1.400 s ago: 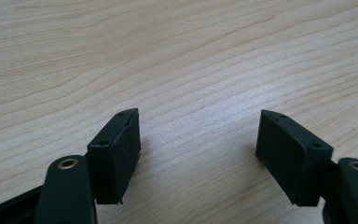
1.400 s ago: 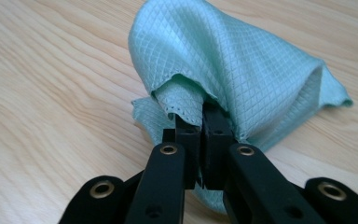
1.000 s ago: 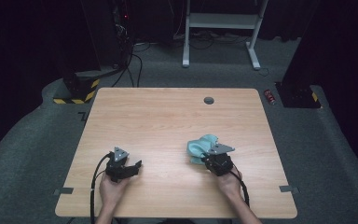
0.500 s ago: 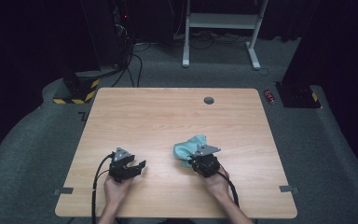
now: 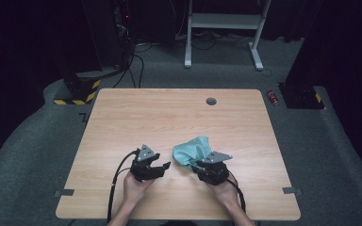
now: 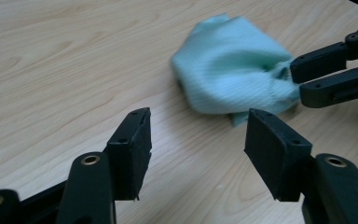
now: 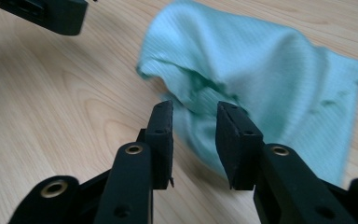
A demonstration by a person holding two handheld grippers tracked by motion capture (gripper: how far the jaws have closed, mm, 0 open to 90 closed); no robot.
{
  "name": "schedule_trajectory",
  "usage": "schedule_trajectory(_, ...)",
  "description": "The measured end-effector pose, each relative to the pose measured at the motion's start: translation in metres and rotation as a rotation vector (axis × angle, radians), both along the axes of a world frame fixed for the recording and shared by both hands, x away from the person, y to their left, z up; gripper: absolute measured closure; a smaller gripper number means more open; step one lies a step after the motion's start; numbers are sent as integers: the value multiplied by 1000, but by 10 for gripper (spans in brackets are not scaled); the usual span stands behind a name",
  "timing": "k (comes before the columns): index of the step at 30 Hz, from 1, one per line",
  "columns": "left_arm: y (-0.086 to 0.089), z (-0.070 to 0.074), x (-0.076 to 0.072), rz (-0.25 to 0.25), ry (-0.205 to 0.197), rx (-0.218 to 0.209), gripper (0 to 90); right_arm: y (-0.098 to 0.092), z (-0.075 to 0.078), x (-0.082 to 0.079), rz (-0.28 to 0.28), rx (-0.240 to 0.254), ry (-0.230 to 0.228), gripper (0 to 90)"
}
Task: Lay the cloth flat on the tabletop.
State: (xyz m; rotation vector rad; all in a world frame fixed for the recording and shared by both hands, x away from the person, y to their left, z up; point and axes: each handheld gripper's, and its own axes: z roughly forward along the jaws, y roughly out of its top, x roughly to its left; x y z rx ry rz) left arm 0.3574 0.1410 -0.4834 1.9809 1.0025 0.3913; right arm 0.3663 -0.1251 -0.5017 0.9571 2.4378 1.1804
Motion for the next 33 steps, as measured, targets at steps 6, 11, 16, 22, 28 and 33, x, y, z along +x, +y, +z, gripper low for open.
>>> schedule_trajectory(6, -27, 4, 5, -52, -7, 29, 413, -16, -5, 2, -59, 4, 17, 728)
schedule_trajectory(11, -42, 3, 10, -69, 3, 45, 417, -13, -10, 5, -67, 0, 27, 737)
schedule_trajectory(16, -53, 1, 15, -57, 6, 42, 431, -8, -15, 7, -66, -14, 33, 710)
schedule_trajectory(22, -60, -6, 21, -37, 14, 101, 449, -5, -19, 6, -71, -37, 30, 697)
schedule_trajectory(28, -63, -10, 23, -49, 8, 154, 599, -4, -20, 6, -71, -64, 15, 770)
schedule_trajectory(33, -60, -14, 27, -65, 26, 172, 790, -4, -20, 5, -58, -69, 8, 845)
